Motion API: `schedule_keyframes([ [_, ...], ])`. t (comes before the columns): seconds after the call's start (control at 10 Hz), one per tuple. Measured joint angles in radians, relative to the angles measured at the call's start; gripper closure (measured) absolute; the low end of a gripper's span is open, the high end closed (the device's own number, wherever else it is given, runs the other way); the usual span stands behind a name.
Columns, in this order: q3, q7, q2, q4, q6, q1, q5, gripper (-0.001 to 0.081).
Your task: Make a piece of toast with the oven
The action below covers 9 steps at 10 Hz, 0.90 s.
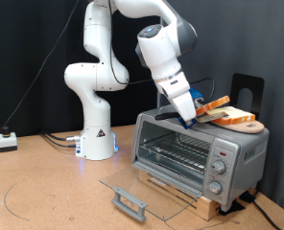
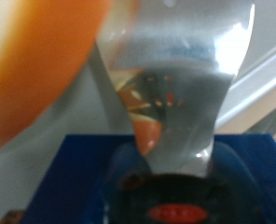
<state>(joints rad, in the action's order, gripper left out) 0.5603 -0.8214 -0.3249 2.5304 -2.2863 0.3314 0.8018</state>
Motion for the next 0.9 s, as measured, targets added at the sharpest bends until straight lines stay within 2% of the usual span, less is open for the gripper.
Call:
schedule_keyframes([
  [0.3, 0.003, 0.040, 0.044, -0.027, -0.056, 0.000, 0.010, 0.0410],
  [0.5, -0.029, 0.037, 0.040, -0.039, -0.011, 0.003, 0.016, 0.0410],
  [0.7, -0.082, 0.023, 0.008, -0.042, 0.078, 0.028, -0.040, 0.0410],
  [0.9, -0.115, 0.013, -0.030, -0.035, 0.075, 0.060, -0.077, 0.0410],
])
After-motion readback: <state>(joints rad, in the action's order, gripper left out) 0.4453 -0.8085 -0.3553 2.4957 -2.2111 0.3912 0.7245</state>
